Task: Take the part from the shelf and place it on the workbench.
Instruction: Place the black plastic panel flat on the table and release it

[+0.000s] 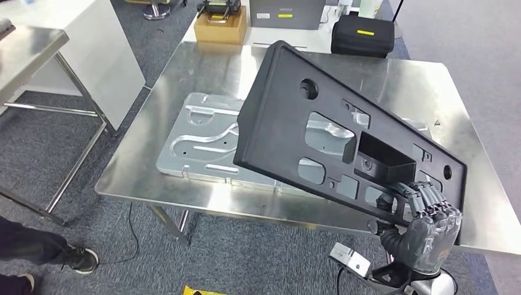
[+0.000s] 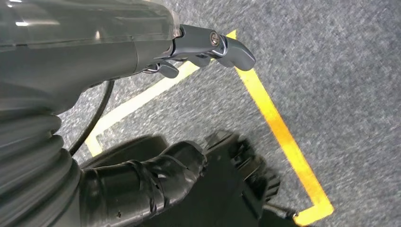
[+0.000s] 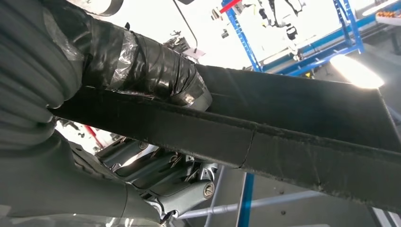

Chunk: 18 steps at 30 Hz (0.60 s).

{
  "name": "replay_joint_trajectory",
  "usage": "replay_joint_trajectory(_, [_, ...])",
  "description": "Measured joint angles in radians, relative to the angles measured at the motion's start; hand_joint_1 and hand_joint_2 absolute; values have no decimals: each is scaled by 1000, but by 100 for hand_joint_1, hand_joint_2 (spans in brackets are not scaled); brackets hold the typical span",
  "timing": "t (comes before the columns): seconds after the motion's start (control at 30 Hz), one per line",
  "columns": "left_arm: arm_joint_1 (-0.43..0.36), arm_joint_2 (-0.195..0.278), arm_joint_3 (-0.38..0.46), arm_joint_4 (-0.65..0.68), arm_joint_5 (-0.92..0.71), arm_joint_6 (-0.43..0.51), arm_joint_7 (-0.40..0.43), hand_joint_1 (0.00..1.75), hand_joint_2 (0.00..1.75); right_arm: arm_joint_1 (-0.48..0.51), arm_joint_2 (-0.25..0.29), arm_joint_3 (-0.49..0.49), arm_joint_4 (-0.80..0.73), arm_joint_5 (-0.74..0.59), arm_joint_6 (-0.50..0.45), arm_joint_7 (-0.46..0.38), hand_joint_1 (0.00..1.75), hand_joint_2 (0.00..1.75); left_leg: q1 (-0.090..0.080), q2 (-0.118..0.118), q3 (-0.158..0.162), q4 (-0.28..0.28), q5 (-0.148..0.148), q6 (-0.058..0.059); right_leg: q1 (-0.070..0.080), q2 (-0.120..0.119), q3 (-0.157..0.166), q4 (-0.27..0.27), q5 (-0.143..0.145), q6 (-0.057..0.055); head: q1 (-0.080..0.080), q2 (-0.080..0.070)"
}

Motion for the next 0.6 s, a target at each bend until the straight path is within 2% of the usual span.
replay_joint_trajectory(0.07, [-3,0,0,0,1,11,5,0,175,-4,-2,10,6,4,0,8,175,175,-3,0,0,0,-5,-11,5,2,7,-18,-9,-11,-1,0])
replay_joint_trajectory(0.13, [-5,0,0,0,3,19,10,0,175,-5,-4,17,9,6,0,13,175,175,-1,1,-1,3,-14,-19,3,4,11,-24,-12,-24,-3,0])
replay_joint_trajectory(0.17, [-5,0,0,0,4,19,10,0,175,-6,-5,20,10,7,0,15,175,175,0,1,-8,23,-27,-23,2,3,14,-28,-14,-30,-4,0])
replay_joint_trajectory(0.2, [-5,0,0,0,5,15,7,0,175,-7,-6,23,10,8,0,15,175,175,1,1,-26,62,-49,-27,1,3,18,-31,-15,-36,-5,0])
replay_joint_trajectory(0.27, [-5,0,0,0,5,0,-2,0,175,-11,-6,31,14,8,0,17,170,175,2,1,-95,194,-103,-30,5,1,22,-32,-19,-43,-6,0])
replay_joint_trajectory(0.3, [-4,0,-1,0,4,-8,-7,0,175,-12,-6,35,17,8,0,19,166,175,2,2,-133,256,-119,-30,7,1,23,-31,-21,-46,-6,0])
replay_joint_trajectory(0.33, [-3,0,-1,0,4,-13,-10,0,175,-12,-6,37,21,8,0,20,161,175,2,1,-158,290,-118,-29,10,2,25,-31,-22,-48,-6,0])
replay_joint_trajectory(0.37, [-1,0,-1,0,3,-17,-12,0,175,-13,-6,38,24,8,0,21,156,175,2,1,-165,284,-96,-26,12,3,27,-31,-24,-49,-6,0])
replay_joint_trajectory(0.4, [-1,0,-2,0,2,-20,-13,0,175,-15,-7,40,27,8,0,22,156,175,1,1,-151,239,-57,-21,14,4,32,-31,-26,-50,-6,0])
replay_joint_trajectory(0.43, [-1,0,-2,0,2,-23,-14,0,175,-18,-7,43,31,8,0,23,155,175,-1,1,-125,170,-12,-15,16,5,37,-31,-29,-50,-6,0])
replay_joint_trajectory(0.47, [-2,0,-3,0,2,-26,-14,0,175,-23,-8,47,34,8,0,25,154,175,-4,1,-99,103,19,-7,19,5,40,-30,-32,-48,-6,0])
replay_joint_trajectory(0.5, [-3,1,-3,0,2,-27,-14,0,175,-29,-10,51,38,10,0,27,154,175,-7,1,-78,53,38,-2,19,6,41,-29,-33,-45,-6,0])
replay_joint_trajectory(0.53, [-5,1,-3,0,2,-26,-14,0,175,-34,-11,55,41,14,0,31,155,175,-10,1,-66,25,43,2,19,6,41,-29,-34,-41,-6,0])
replay_joint_trajectory(0.6, [-6,1,-3,0,4,-18,-10,0,87,-43,-13,62,47,32,0,41,157,175,-12,1,-59,10,42,8,17,5,40,-32,-33,-29,-6,0])
